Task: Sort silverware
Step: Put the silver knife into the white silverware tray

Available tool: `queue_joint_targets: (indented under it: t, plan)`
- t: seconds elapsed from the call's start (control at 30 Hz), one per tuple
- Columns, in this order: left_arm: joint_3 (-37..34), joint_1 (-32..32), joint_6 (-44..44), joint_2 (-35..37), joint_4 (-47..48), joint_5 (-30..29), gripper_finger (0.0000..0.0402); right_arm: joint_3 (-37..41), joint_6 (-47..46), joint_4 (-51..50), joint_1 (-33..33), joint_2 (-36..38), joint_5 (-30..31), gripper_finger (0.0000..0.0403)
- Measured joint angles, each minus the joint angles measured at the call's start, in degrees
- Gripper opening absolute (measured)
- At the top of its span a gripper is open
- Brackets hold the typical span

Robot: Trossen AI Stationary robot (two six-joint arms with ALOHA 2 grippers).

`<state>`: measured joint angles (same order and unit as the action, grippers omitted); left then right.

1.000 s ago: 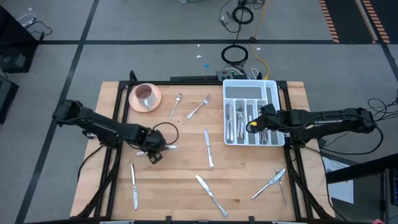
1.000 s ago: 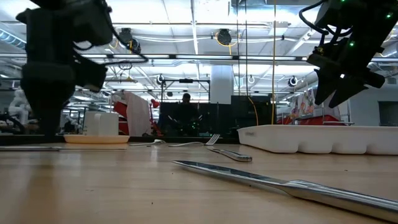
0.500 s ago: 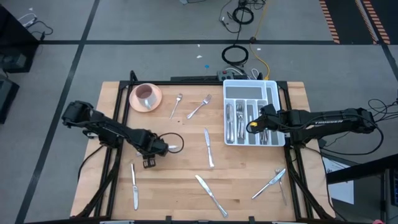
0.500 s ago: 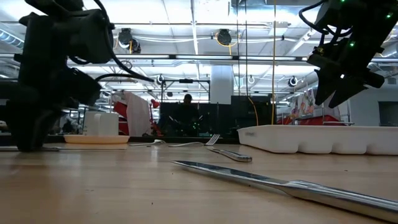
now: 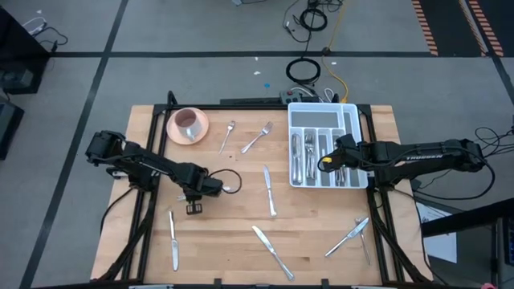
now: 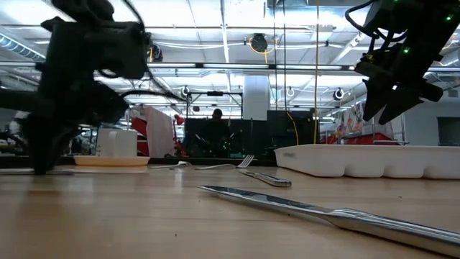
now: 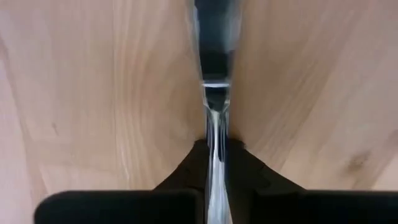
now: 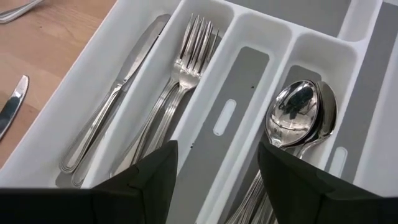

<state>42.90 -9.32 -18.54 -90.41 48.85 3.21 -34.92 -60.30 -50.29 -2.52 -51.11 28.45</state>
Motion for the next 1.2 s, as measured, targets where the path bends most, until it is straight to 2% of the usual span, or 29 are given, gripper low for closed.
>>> queue_joint_targets:
  t: [0.1,0.2,0.33,0.77,0.9,1.07,1.2]
  plan:
    - [2.32,0.51,0.20,-0.18,-4.76,-1.59,0.0001,0.00,0.69,0.01,0.00,0.00,0.00,0.0215]
    - [2.89,0.71,-0.07,-0.18,-5.38,-1.78,0.0001,0.00,1.10,0.37,-0.02,0.00,0.02,0.0215]
    - [4.07,1.50,-0.55,-0.31,-10.81,-1.92,0.0001,0.00,1.56,0.87,0.00,-0.17,0.04,0.0215]
    - [11.81,4.24,0.85,-0.37,-10.89,-5.89,0.0001,0.02,3.15,1.91,0.00,-0.17,0.02,0.0215]
    - [12.91,5.12,-0.89,-0.28,-9.26,-11.09,0.0000,0.02,9.53,8.02,0.01,-0.48,-1.25,0.0215]
    - [12.92,7.43,-0.41,-0.26,-1.16,-4.60,0.0033,0.02,20.81,19.59,0.02,-4.00,-7.36,0.0218]
    - [12.91,7.82,0.42,-0.26,1.01,-2.59,0.0085,0.02,23.58,25.17,0.02,-7.35,-7.65,0.0222]
